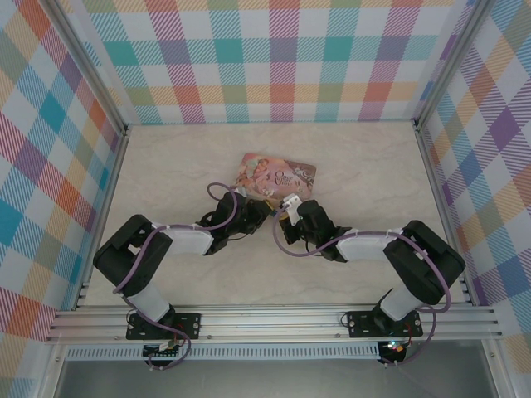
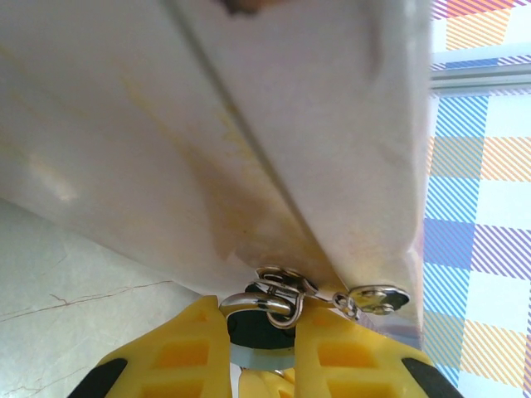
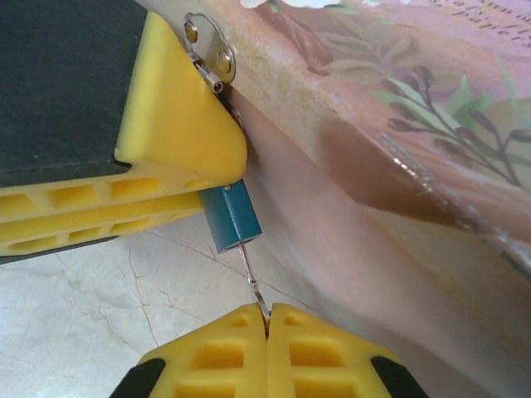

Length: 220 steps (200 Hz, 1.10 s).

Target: Unlock the padlock with the key

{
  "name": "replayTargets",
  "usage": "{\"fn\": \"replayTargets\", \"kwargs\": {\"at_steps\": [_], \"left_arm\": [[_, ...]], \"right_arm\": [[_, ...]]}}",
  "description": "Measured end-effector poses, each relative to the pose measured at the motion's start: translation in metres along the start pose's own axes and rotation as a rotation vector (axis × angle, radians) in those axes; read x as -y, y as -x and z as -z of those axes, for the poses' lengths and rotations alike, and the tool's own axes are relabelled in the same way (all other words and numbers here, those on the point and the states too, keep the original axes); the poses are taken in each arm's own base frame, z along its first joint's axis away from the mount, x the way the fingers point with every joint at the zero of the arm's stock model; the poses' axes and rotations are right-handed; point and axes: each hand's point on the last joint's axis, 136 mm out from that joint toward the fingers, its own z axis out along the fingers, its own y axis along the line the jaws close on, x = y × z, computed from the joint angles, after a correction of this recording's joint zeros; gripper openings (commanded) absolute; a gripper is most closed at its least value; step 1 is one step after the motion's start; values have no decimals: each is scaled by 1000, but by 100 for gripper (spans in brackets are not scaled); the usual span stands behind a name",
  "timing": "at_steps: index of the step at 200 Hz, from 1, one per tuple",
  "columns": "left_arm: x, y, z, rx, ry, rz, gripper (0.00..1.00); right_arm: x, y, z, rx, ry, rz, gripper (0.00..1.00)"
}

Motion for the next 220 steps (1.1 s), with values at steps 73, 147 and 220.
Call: {"fn": "replayTargets", "kwargs": {"at_steps": [73, 147, 220], "left_arm": [[-1, -1, 0, -4, 5, 3, 3], [-2, 0, 0, -3, 15, 5, 2], [-7, -2, -3, -10, 25, 7, 18]], "right_arm": [[-6, 4, -2, 26, 61, -3, 5], [-9, 6, -9, 34, 97, -23, 6], [-9, 0, -9, -4, 105, -100, 5]]}}
